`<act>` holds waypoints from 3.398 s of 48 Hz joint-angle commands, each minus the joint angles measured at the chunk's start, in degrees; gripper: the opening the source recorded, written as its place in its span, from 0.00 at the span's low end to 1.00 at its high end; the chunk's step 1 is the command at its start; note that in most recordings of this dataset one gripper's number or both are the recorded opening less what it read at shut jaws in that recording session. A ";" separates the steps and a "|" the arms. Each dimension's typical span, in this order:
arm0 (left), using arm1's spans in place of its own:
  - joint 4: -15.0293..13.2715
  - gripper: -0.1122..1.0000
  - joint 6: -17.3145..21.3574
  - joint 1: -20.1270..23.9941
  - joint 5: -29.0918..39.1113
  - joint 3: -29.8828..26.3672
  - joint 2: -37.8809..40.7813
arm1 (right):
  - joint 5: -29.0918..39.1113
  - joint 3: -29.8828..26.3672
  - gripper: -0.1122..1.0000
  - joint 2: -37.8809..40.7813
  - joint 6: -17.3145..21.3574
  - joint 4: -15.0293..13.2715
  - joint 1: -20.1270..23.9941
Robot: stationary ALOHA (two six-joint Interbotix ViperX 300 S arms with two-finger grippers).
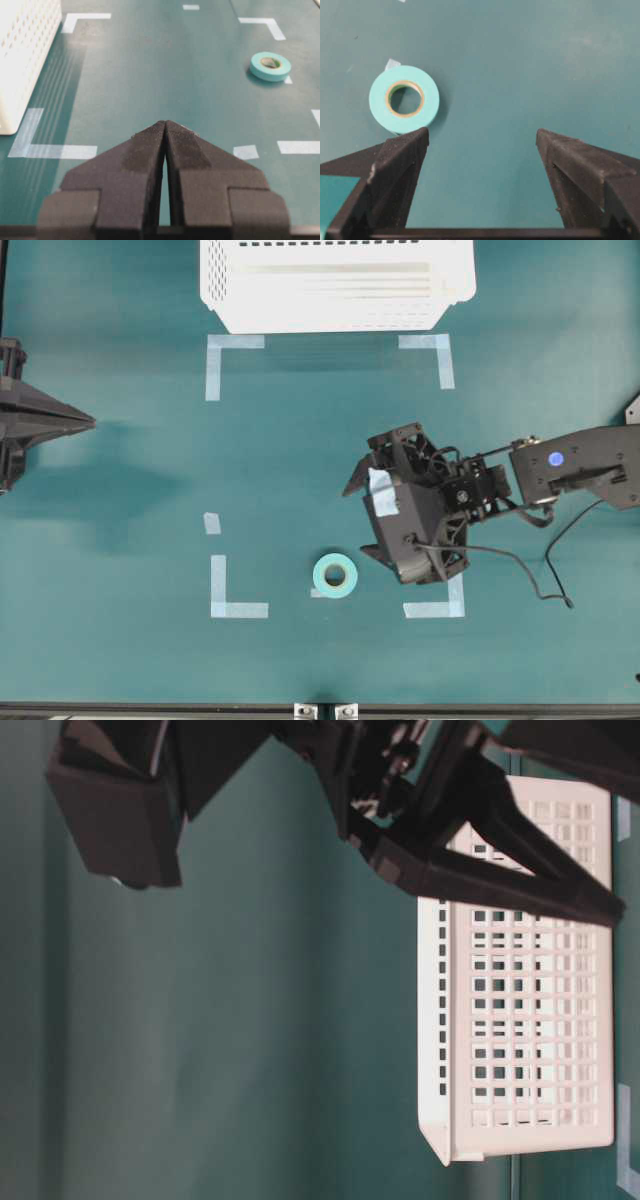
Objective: Put the tape into the white basket.
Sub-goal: 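Move the open right gripper over the light-teal tape roll, then lower the right gripper around the tape roll's sides, then close the right gripper on the tape roll and lift it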
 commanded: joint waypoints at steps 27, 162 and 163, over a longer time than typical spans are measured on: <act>-0.18 0.01 -0.09 -0.09 -0.18 -0.79 0.35 | -0.18 -4.22 0.95 5.71 0.35 0.00 2.29; -0.18 0.01 -0.09 -0.09 -0.18 -0.70 0.35 | -2.02 -9.49 0.73 16.96 8.96 -0.09 5.63; -0.18 0.01 -0.09 -0.09 -0.18 -0.70 0.35 | -2.11 -9.49 0.71 16.96 8.96 -0.18 5.63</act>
